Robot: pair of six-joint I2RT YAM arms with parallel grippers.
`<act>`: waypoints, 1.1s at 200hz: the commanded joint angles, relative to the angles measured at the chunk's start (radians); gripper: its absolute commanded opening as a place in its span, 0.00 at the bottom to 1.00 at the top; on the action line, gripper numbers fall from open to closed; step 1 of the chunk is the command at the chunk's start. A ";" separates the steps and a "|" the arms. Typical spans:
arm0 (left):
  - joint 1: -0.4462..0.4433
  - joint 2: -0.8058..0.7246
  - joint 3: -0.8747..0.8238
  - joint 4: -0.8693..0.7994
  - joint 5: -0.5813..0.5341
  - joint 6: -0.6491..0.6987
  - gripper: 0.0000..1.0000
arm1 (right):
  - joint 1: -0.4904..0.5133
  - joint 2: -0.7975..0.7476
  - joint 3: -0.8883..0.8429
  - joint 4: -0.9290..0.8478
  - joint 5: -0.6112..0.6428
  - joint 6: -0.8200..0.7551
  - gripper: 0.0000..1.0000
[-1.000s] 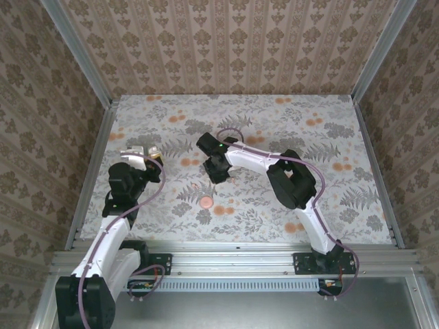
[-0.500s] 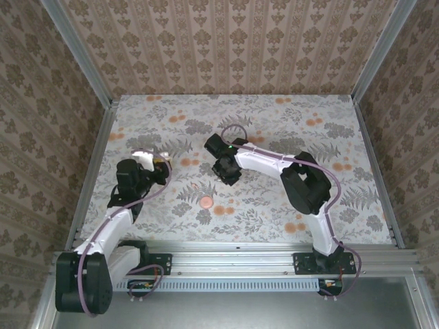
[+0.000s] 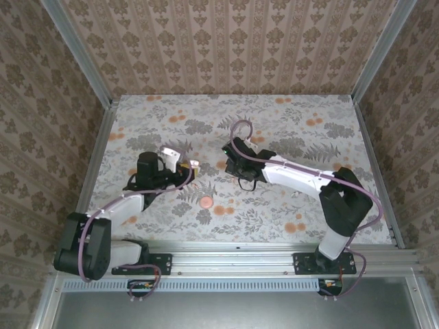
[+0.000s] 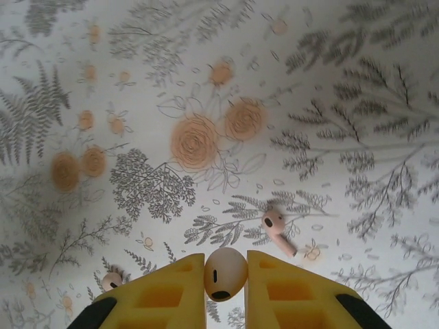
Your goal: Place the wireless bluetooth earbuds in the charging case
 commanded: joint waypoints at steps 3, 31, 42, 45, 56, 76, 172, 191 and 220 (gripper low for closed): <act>-0.034 0.035 0.067 -0.037 0.136 0.111 0.13 | -0.007 -0.074 -0.077 0.205 0.043 -0.217 0.18; -0.042 0.074 0.119 -0.108 0.211 0.185 0.13 | -0.016 -0.138 -0.157 0.337 0.027 -0.348 0.18; -0.042 0.086 0.130 -0.108 0.232 0.201 0.13 | -0.018 -0.161 -0.183 0.380 0.017 -0.401 0.18; -0.042 0.089 0.133 -0.108 0.237 0.204 0.13 | -0.019 -0.167 -0.190 0.395 0.014 -0.413 0.18; -0.041 0.101 0.143 -0.109 0.258 0.214 0.13 | -0.021 -0.188 -0.212 0.432 -0.001 -0.460 0.18; -0.041 0.124 0.160 -0.114 0.294 0.243 0.13 | -0.024 -0.220 -0.238 0.477 -0.031 -0.540 0.18; -0.059 0.136 0.194 -0.107 0.377 0.348 0.12 | -0.027 -0.300 -0.318 0.672 -0.265 -0.796 0.19; -0.063 0.131 0.198 -0.103 0.380 0.351 0.12 | -0.027 -0.300 -0.321 0.683 -0.296 -0.811 0.18; -0.065 0.129 0.199 -0.079 0.379 0.339 0.11 | -0.022 -0.300 -0.320 0.685 -0.325 -0.857 0.18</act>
